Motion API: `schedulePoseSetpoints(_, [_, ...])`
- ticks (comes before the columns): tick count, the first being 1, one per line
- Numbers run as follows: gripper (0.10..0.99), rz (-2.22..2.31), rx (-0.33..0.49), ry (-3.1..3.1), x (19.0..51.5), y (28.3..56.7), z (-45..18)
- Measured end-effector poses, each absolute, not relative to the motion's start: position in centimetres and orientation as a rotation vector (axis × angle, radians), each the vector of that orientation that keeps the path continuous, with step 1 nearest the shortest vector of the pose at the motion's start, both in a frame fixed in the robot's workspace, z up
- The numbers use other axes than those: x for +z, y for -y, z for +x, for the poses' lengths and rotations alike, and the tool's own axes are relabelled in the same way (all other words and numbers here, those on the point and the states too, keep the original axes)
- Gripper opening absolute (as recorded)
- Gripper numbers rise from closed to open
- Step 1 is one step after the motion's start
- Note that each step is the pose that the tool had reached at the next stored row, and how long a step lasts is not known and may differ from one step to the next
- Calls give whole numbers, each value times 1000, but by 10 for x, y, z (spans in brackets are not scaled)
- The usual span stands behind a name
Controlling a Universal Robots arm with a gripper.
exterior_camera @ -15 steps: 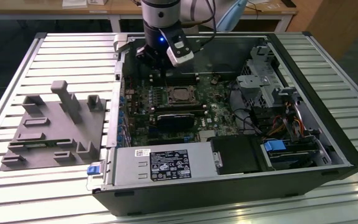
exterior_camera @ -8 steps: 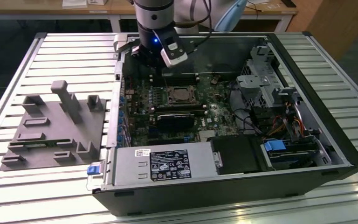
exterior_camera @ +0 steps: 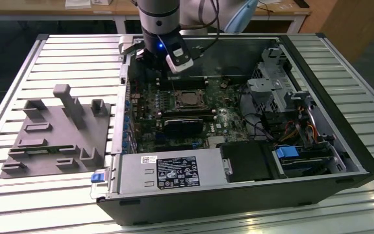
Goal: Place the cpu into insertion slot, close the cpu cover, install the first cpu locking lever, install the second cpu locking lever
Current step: 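Install the first cpu locking lever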
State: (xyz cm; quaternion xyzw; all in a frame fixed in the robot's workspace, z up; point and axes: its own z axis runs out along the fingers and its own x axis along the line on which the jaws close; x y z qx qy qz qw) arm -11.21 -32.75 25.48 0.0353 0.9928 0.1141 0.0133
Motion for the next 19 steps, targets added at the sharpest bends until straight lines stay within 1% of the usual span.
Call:
schedulePoseSetpoints(3, [102,110,398,-3088,253,327,-112])
schedulePoseSetpoints(5, [102,111,409,-3087,252,327,-112])
schedulePoseSetpoints(19, [102,111,410,-3087,248,327,-77])
